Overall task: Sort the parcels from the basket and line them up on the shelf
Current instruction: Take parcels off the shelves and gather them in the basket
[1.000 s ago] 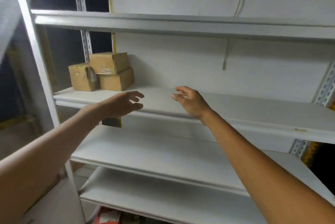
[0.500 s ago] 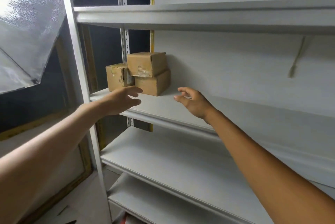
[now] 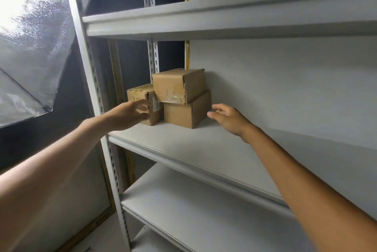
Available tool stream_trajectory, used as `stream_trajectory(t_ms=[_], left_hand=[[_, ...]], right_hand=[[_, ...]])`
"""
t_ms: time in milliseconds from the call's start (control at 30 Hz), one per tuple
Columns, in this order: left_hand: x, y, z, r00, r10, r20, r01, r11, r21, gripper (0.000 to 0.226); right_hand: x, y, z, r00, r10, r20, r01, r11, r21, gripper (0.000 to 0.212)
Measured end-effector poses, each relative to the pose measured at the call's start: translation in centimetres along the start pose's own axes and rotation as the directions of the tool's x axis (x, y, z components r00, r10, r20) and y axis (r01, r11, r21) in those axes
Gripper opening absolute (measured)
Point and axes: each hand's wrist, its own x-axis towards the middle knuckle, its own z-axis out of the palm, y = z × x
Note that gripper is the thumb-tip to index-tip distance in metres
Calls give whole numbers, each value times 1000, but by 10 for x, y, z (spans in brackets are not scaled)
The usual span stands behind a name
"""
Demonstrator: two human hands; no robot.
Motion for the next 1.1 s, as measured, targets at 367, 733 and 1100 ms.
stream_trajectory(t_ms=[367,733,1100], left_hand=[[112,-43,-30,978,171,-120,-171,985,11,45],[187,-66,-37,964,258,-59,-265,950,-165,42],[199,-58,-7,949,232,-216,-297,886,-355,37]], right_hand=[[100,-29,27,993,11,-121,-9,1000,17,55],[152,-53,53,943,79,-324,-45,993,111,46],[161,-67,79,922,154,-354,-100,981,165,60]])
